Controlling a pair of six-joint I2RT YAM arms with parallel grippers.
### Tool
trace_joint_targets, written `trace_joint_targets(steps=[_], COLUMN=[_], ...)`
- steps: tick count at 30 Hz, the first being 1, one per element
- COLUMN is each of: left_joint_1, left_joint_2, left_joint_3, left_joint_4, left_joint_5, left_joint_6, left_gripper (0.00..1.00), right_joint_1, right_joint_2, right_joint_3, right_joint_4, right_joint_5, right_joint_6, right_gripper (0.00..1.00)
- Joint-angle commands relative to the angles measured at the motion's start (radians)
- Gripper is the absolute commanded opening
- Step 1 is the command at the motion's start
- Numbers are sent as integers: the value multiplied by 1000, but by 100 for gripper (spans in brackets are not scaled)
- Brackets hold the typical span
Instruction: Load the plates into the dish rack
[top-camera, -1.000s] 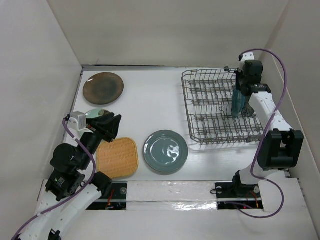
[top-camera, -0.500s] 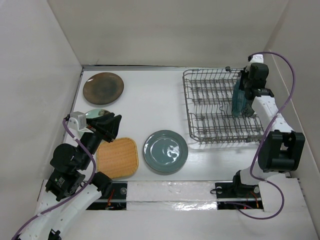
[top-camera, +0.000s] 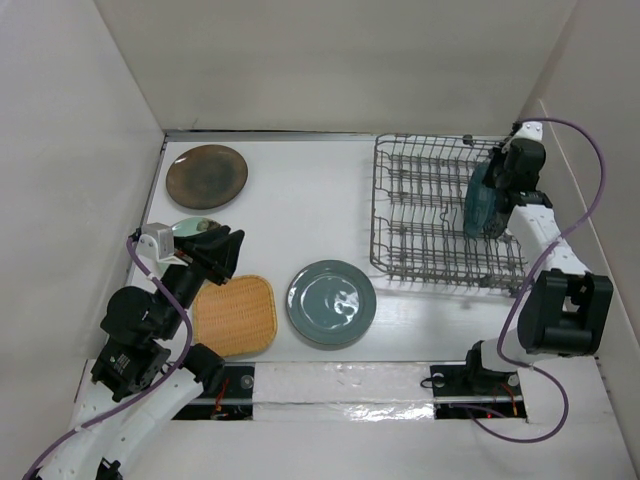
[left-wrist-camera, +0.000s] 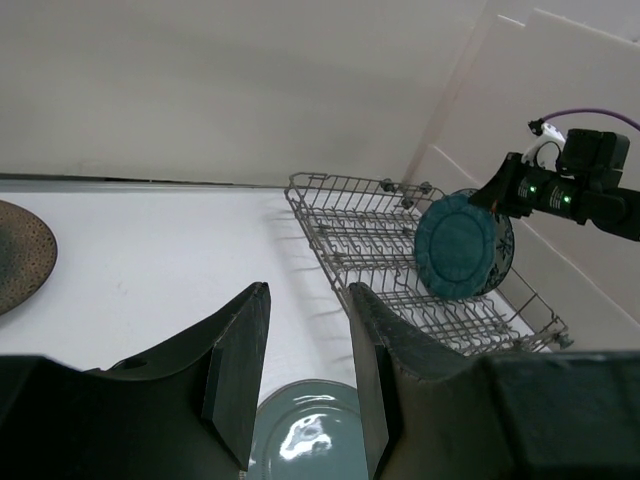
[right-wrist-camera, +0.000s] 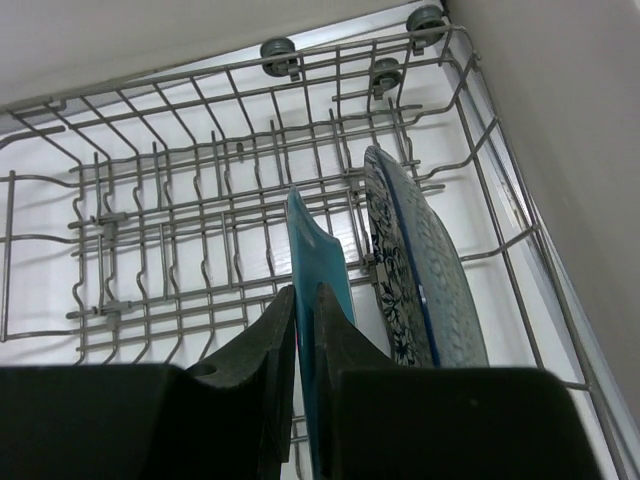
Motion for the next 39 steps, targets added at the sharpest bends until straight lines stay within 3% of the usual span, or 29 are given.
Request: trace_joint_targets(steps=[1, 5, 8, 16, 20, 24, 28, 31, 33, 35, 37, 39], left_joint_1=[-3, -3, -3, -3, -3, -3, -3, -3, -3, -3, -3, -3], left_joint_2=[10, 22, 16, 40, 51, 75, 79, 89, 94, 105, 117, 117], left_joint_3=[4, 5, 1, -2, -1, 4, -2, 4, -2, -4, 2, -1], left_joint_4=[47, 41, 49, 44, 47, 38, 41, 34, 38, 32, 25, 28], left_joint_5=[17, 16, 17, 7, 12, 4, -16, -26, -39, -45, -48, -56], left_joint_6=[-1, -1, -1, 1, 1, -1, 2, 5, 7, 8, 8, 8], left_gripper=[35, 35, 35, 35, 35, 35, 35, 35, 35, 35, 35, 35], right_joint_1=[-35, -54, -55, -44, 7, 76, 188, 301, 356, 416, 451, 510], right_joint_2=[-29, -33, -52, -157, -233, -270, -241, -172, -107, -58, 49, 120], right_joint_3=[-79, -72, -52, -4, 29, 83, 124, 134, 134, 131, 167, 204], right_joint_4=[-30, -51, -69, -91, -125, -157, -157, -100, -45, 7, 35, 29], right_joint_5=[56, 81, 71, 21, 39, 68, 52, 35, 50, 19, 9, 36], right_joint_6=[98, 152, 176, 202, 198, 175, 166, 185, 216, 238, 262, 268], right_gripper=[13, 40, 55, 63, 78, 85, 84, 73, 33, 0, 1, 32])
